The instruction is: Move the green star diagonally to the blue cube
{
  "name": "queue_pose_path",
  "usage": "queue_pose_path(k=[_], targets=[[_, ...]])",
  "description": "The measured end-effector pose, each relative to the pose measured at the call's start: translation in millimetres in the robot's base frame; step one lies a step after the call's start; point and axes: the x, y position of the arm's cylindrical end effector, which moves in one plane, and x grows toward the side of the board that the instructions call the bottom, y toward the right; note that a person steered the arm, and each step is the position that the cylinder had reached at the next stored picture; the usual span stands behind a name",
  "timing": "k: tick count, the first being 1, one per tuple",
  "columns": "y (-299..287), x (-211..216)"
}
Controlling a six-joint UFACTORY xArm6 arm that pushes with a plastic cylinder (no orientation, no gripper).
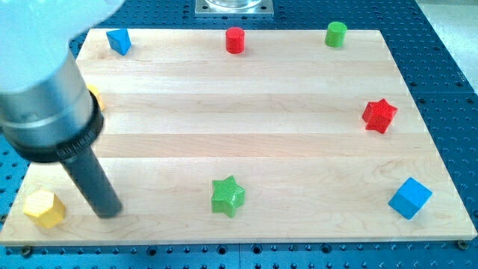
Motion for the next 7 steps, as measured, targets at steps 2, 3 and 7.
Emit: queue_pose_path(k=[2, 3, 7], targets=[[74.3, -69.8], [74.1, -54.6], [131.5, 5.2]])
